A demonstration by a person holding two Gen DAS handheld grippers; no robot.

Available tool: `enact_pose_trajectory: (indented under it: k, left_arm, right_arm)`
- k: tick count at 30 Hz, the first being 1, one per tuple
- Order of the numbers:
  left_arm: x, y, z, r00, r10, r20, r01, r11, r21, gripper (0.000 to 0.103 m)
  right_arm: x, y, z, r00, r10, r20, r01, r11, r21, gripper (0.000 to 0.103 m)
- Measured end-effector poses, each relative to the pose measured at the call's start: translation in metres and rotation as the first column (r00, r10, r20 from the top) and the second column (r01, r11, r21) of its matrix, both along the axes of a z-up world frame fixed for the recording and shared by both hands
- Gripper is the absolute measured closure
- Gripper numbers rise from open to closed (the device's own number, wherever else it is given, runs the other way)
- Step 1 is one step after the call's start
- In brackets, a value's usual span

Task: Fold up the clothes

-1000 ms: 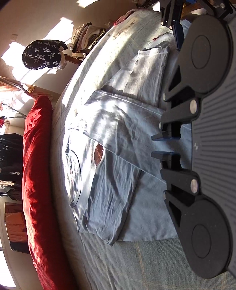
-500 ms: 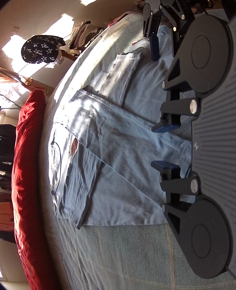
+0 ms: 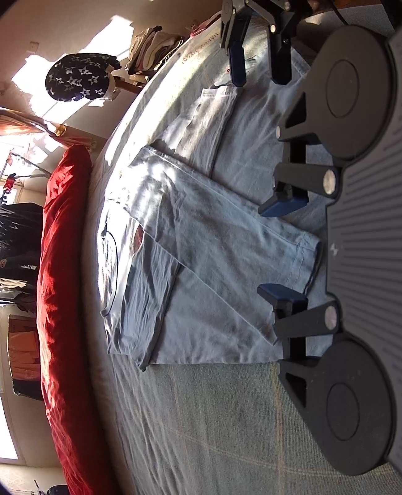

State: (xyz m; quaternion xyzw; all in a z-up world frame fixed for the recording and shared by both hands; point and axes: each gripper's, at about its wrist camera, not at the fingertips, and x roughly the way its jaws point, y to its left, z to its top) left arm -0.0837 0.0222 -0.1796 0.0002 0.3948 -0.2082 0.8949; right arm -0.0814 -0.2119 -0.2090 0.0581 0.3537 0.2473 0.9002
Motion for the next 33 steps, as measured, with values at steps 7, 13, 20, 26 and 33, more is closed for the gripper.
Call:
enact_pose_trajectory:
  k: [7, 13, 20, 26, 33]
  left_arm:
    - [-0.008, 0.006, -0.012, 0.999, 0.037, -0.020, -0.037, 0.999, -0.015, 0.050]
    - [-0.027, 0.015, -0.017, 0.996, 0.091, -0.006, -0.091, 0.995, -0.028, 0.048]
    - [-0.028, 0.010, -0.016, 0.985, 0.174, -0.017, -0.175, 0.983, -0.059, 0.041]
    - [-0.052, -0.004, -0.004, 0.992, 0.118, 0.049, -0.118, 0.993, 0.010, 0.039]
    - [-0.081, -0.014, -0.020, 0.994, 0.079, 0.074, -0.089, 0.986, 0.141, 0.030]
  right_arm:
    - [0.048, -0.022, 0.005, 0.995, -0.089, 0.049, 0.090, 0.996, -0.018, 0.000]
    - [0.045, -0.035, -0.029, 0.994, -0.112, -0.001, 0.112, 0.994, -0.010, 0.000]
    - [0.043, -0.034, -0.036, 0.991, -0.136, -0.005, 0.136, 0.991, -0.003, 0.000]
    - [0.028, -0.016, -0.026, 0.996, -0.081, 0.040, 0.087, 0.981, -0.174, 0.000]
    - [-0.020, -0.001, -0.027, 0.997, -0.023, 0.074, 0.042, 0.966, -0.254, 0.000]
